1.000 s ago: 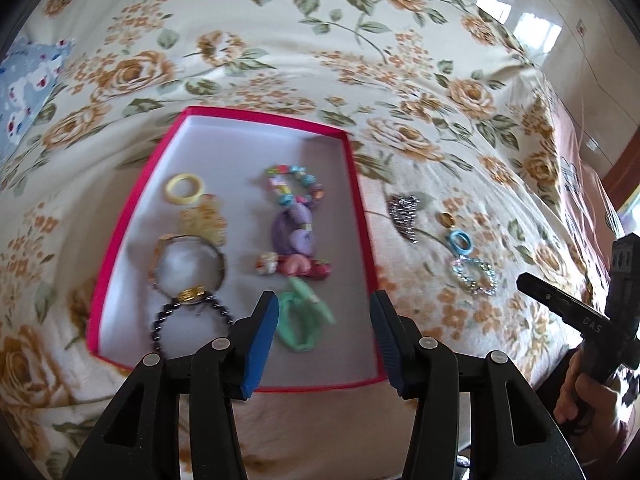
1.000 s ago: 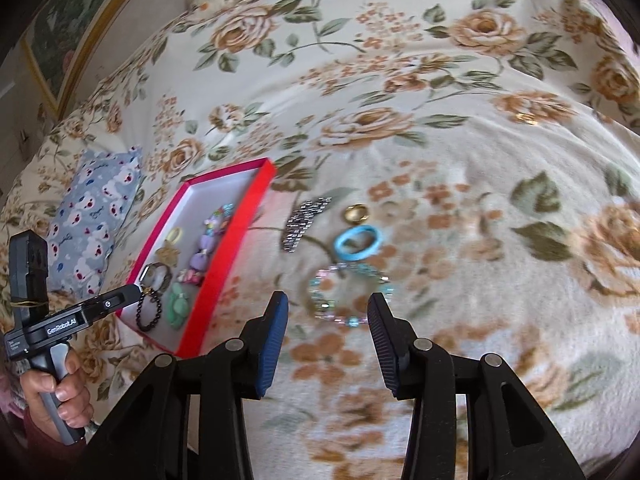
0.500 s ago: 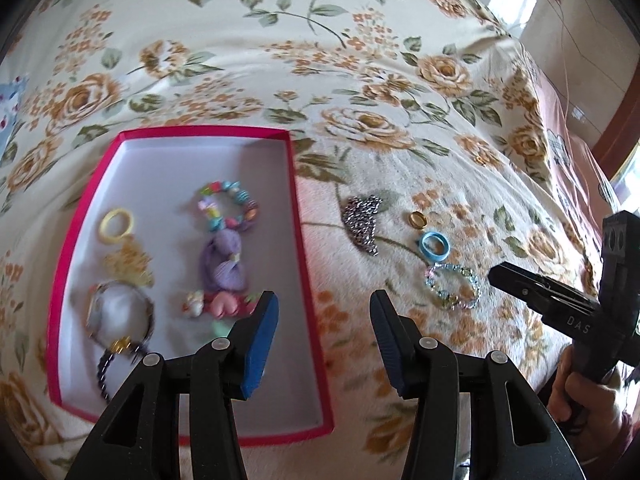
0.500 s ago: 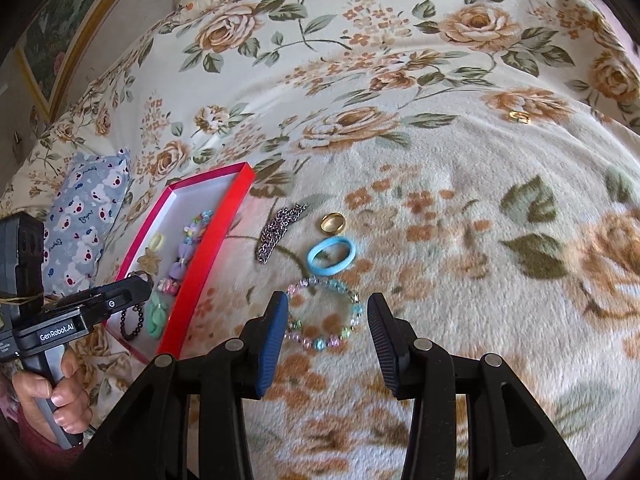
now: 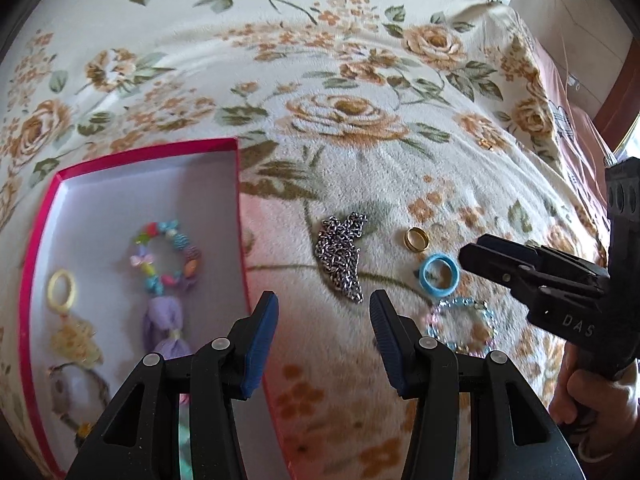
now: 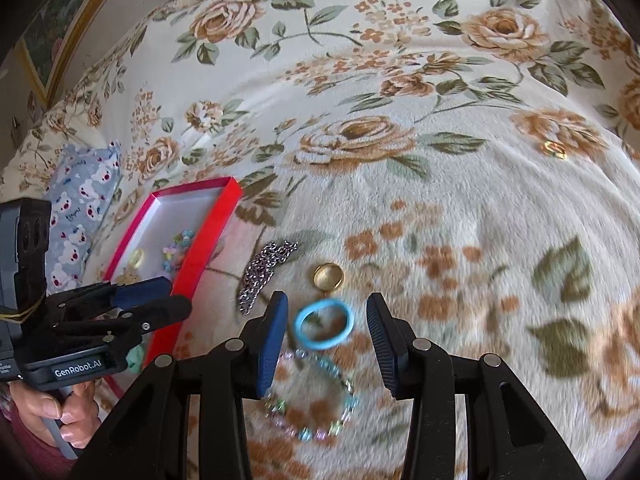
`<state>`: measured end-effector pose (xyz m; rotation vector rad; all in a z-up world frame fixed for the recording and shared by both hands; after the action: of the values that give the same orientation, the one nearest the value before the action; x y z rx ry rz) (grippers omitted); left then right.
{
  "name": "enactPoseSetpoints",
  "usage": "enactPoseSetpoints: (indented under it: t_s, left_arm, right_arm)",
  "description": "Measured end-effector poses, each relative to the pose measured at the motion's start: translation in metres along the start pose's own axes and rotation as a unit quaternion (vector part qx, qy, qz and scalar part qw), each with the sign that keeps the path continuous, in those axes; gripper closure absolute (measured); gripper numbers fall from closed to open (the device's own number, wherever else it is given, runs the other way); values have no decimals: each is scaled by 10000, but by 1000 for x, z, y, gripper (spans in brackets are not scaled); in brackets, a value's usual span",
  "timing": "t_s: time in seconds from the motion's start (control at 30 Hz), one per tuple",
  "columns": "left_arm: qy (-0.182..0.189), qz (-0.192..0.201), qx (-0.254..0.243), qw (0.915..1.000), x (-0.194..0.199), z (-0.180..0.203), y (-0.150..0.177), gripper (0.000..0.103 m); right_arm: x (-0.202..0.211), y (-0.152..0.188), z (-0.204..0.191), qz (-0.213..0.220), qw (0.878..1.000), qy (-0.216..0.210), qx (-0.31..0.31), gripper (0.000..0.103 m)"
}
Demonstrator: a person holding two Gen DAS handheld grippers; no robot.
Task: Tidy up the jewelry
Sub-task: 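Grasp the silver chain with the left tool while the right tool grasps the gold ring, then carry the chain and gold ring into the red box and open both tools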
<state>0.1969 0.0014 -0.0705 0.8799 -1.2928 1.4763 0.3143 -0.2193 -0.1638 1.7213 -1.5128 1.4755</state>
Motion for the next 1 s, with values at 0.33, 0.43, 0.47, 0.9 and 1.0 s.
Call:
enactPoseSetpoints:
  t_s: [0.33, 0.43, 0.47, 0.9, 1.0]
  left_arm:
    - [-92, -293, -140, 9994, -45, 12, -31, 56]
    - [-233, -429, -224, 9986, -61, 16, -40, 58]
    - [-289, -432, -273, 9983, -63, 17, -41, 58]
    - [-218, -273, -619, 9975, -66, 25, -45, 95]
    - [-115, -113, -597, 9981, -53, 26, -38, 96]
  right_arm:
    - [-36, -21, -1, -391, 9984, 235, 337, 72]
    - [-46, -22, 0, -504, 9971, 348, 443, 81]
    - [-47, -22, 0, -504, 9969, 384, 471, 82]
    - [-28, -19, 3, -227, 9994, 95, 244, 98]
    - [-18, -15, 1, -130, 9998, -5, 179, 98]
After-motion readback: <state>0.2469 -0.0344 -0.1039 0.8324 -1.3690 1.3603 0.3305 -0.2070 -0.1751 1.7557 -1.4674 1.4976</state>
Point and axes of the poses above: each gripper's, at about its wrist camera, not at the fingertips, and x roughly against the way its jaws point, z to its right, y to its underside, the point moved 4 cm from there along -x, roughly the way its jaws point, and after that the axes turned 13 degrees about -z, right-handed, at the moved point
